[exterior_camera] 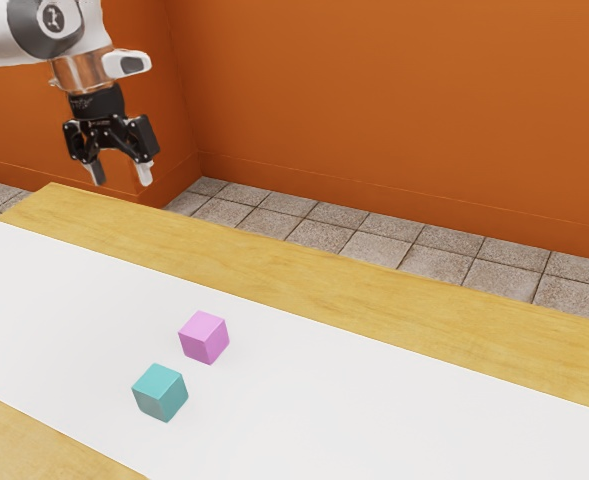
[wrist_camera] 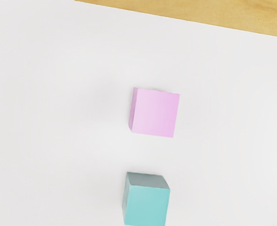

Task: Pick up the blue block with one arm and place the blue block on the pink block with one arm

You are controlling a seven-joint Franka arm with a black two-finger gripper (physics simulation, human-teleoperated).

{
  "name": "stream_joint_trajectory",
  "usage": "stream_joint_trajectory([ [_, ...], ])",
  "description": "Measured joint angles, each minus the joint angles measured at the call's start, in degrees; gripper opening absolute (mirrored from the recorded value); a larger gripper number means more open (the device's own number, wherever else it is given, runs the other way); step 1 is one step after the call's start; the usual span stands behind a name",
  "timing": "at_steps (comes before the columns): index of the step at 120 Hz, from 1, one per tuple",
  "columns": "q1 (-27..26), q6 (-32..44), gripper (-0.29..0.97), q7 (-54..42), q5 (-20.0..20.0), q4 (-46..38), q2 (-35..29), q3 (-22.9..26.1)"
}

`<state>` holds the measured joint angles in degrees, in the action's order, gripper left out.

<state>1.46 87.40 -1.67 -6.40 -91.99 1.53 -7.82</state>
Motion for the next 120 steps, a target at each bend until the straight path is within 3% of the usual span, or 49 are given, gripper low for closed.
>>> stream_joint_trajectory([
  [10,-1.55,2.56,0.68,-0.83,0.44,-4.93,-2.62,0.13],
  [17,-1.73,6.19,0.68,-1.21,1.55,-13.88,-6.27,1.07],
  [34,3.52,17.33,0.68,-1.84,4.01,-35.67,-16.57,6.82],
  [48,4.69,27.77,0.68,-2.13,4.66,-47.22,-18.41,8.01],
  [79,4.85,44.01,0.67,-2.7,4.99,-53.49,-14.84,11.51],
  [120,4.9,50.25,0.66,-3.02,2.43,-56.84,-10.77,13.4],
])
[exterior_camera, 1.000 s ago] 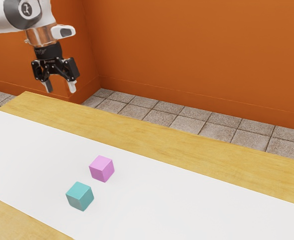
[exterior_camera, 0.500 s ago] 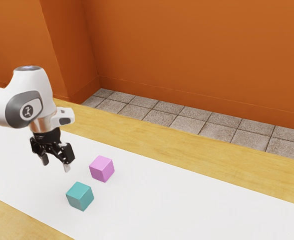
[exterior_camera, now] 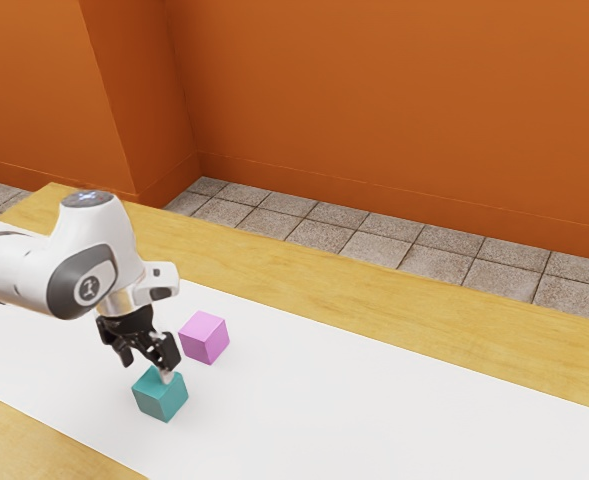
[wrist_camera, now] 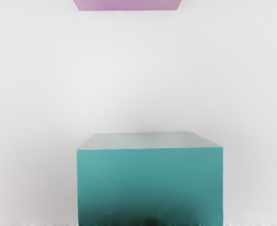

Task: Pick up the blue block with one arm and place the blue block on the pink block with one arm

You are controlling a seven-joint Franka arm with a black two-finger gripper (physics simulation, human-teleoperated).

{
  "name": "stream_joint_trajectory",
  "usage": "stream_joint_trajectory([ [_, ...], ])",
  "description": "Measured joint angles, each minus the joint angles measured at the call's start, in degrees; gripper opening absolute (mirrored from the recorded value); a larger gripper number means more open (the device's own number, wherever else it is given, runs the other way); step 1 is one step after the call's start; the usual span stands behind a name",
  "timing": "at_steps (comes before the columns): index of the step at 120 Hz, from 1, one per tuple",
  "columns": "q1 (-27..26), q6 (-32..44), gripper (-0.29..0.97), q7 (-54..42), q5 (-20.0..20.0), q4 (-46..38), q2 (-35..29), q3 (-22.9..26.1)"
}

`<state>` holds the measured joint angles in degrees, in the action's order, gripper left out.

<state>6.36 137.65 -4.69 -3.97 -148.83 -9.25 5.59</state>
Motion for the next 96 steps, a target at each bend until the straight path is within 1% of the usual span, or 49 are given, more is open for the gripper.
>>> stream_joint_trajectory([
  [26,-0.04,1.52,0.65,-0.13,-0.71,-0.35,3.35,0.12],
  [40,-0.04,3.35,0.63,-0.19,-0.8,-0.01,6.3,0.13],
  [50,-0.08,4.74,0.58,-0.22,-0.84,0.66,7.83,0.1],
  [70,-0.12,6.49,0.41,0.08,-0.85,1.05,8.45,0.05],
  [88,0.02,7.04,0.38,0.78,-0.53,1.03,8.39,0.19],
  [96,-0.17,6.11,0.37,1.13,-0.32,1.1,6.62,-0.04],
])
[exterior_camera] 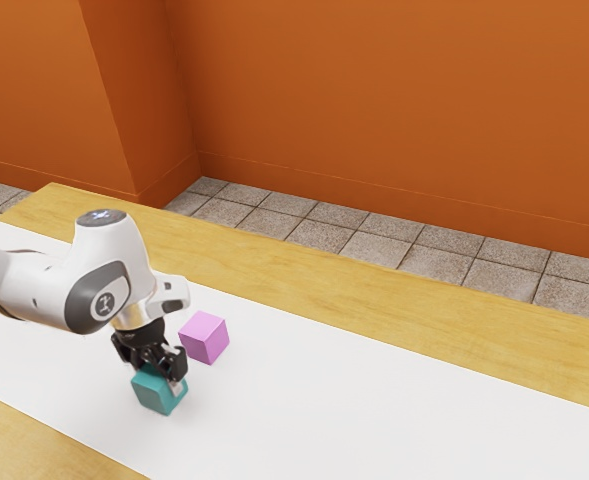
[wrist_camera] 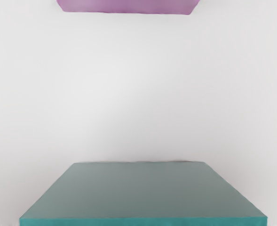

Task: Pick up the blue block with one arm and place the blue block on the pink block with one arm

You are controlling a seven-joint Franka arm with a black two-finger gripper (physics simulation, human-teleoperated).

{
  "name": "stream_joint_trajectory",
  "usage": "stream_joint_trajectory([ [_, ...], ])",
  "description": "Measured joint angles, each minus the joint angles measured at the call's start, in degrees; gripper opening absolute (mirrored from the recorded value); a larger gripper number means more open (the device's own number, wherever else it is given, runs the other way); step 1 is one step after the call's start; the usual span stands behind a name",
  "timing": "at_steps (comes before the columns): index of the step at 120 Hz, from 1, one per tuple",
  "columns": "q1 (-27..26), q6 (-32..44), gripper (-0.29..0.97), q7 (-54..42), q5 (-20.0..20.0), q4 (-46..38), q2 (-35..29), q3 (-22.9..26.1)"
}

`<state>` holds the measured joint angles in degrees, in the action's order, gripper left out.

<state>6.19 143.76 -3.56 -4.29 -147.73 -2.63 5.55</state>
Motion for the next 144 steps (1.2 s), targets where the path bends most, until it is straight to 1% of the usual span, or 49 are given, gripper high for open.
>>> stream_joint_trajectory([
  [11,0.0,-3.27,0.37,0.45,0.6,2.71,-2.22,-0.62],
  [24,0.22,-7.47,0.38,1.04,2.68,8.05,-1.95,-0.75],
  [42,-0.14,-11.26,0.38,1.49,4.88,17.57,4.58,-1.19],
  [67,0.22,-14.11,0.38,1.92,5.77,23.32,9.48,-1.16],
  [93,0.13,-16.0,0.39,2.16,5.95,28.33,12.92,-0.57],
  [128,0.13,-17.1,0.39,2.32,5.89,29.82,14.08,-0.04],
  [144,0.13,-17.31,0.51,1.81,5.32,30.04,14.31,-0.03],
])
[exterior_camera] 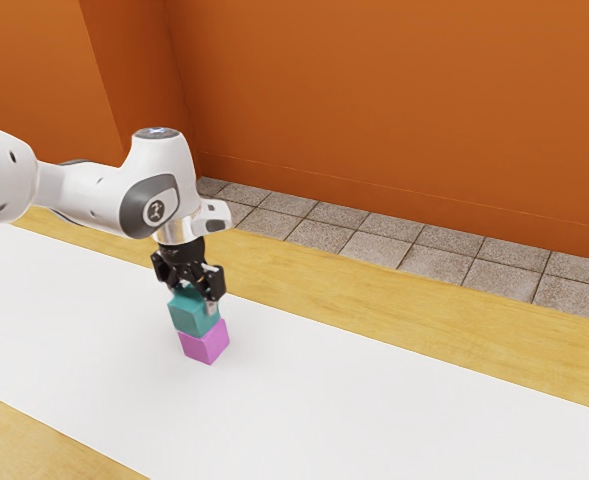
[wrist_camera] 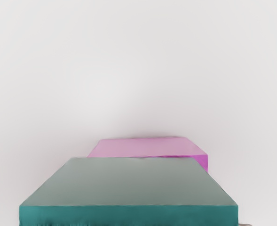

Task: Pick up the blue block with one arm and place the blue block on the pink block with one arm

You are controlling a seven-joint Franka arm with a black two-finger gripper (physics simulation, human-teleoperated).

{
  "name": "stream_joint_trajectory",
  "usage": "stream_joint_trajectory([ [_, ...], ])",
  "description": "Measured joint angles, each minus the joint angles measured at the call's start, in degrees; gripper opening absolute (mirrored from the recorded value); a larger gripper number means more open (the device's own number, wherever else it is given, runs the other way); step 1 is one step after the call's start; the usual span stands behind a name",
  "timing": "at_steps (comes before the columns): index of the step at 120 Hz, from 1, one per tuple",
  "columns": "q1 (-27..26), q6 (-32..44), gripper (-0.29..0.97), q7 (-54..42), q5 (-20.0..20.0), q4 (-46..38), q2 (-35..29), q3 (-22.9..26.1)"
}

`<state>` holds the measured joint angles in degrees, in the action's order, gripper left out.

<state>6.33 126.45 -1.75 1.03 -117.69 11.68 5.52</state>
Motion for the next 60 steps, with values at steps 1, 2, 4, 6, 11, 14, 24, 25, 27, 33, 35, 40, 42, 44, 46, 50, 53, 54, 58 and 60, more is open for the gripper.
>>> stream_joint_trajectory([
  [1,0.0,-0.01,0.52,-0.03,-0.03,0.0,0.01,-0.01],
  [2,0.01,-0.02,0.53,-0.05,-0.08,0.01,0.02,-0.01],
  [4,0.01,-0.03,0.54,-0.1,-0.19,0.02,0.05,-0.01],
  [6,0.01,-0.05,0.55,-0.15,-0.29,0.04,0.06,0.0],
  [11,0.01,-0.34,0.57,-0.27,-0.48,0.58,-0.15,0.01],
  [14,0.01,-0.98,0.58,-0.3,-0.58,1.43,-0.62,0.01],
  [24,0.02,-4.35,0.62,-0.08,-1.44,2.54,-5.31,0.02],
  [25,0.02,-4.67,0.62,-0.06,-1.52,2.59,-5.69,0.02],
  [27,0.0,-5.33,0.62,-0.03,-1.68,2.66,-6.47,0.0],
  [33,-0.01,-7.26,0.63,0.07,-2.06,2.8,-8.68,-0.04],
  [35,-0.04,-7.94,0.64,0.1,-2.17,2.83,-9.48,-0.09],
  [40,-0.3,-9.74,0.65,0.17,-2.4,3.14,-11.4,-0.41],
  [42,-0.53,-10.67,0.65,0.2,-2.47,3.9,-12.17,-0.66],
  [44,-1.01,-11.89,0.65,0.23,-2.53,5.42,-12.76,-1.15],
  [46,-1.55,-13.15,0.65,0.25,-2.66,6.87,-13.21,-1.7],
  [50,-2.99,-15.56,0.66,0.3,-3.1,8.96,-14.13,-3.21],
  [53,-5.24,-17.25,0.66,0.29,-3.42,9.96,-14.93,-5.59],
  [54,-5.85,-17.78,0.66,0.28,-3.52,10.25,-15.15,-6.28],
  [58,-7.27,-19.82,0.66,0.2,-3.84,11.66,-15.8,-8.29],
  [60,-7.45,-20.94,0.66,0.15,-3.96,12.96,-15.89,-8.91],
])
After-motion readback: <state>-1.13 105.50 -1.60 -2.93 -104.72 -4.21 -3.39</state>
